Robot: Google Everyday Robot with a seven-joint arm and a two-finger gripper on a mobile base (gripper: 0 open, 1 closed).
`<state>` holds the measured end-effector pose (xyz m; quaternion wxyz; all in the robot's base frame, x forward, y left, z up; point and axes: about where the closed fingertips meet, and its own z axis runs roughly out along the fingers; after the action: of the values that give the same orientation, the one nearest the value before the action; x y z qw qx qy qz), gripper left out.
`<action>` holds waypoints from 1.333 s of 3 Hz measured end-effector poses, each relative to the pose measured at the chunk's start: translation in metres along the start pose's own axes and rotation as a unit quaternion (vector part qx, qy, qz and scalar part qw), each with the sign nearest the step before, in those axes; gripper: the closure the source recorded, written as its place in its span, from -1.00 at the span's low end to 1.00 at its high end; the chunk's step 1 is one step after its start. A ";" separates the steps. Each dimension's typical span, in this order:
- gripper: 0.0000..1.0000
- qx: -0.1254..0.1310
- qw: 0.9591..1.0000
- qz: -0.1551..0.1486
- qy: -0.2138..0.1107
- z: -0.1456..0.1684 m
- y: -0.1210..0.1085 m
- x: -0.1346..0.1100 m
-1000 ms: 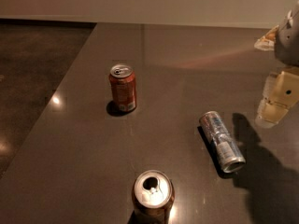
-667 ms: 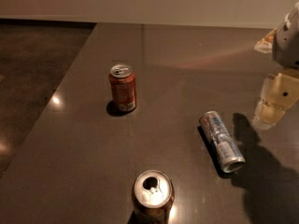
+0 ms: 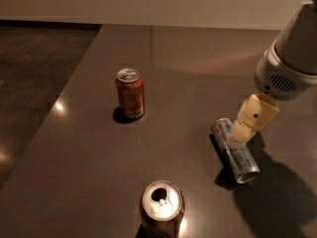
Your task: Place redbull can upright
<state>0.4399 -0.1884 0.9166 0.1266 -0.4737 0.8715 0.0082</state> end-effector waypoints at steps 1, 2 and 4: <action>-1.00 -0.017 0.998 0.066 0.008 0.013 0.019 -0.006; -1.00 -0.021 0.994 0.103 0.024 0.023 0.027 -0.008; -1.00 -0.026 0.986 0.155 0.057 0.050 0.029 -0.009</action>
Offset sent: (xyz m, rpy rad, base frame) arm -0.0169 0.0347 -0.0399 0.0157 0.1468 -0.2896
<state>0.4313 -0.1588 0.8677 0.0619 -0.3362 0.9394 0.0237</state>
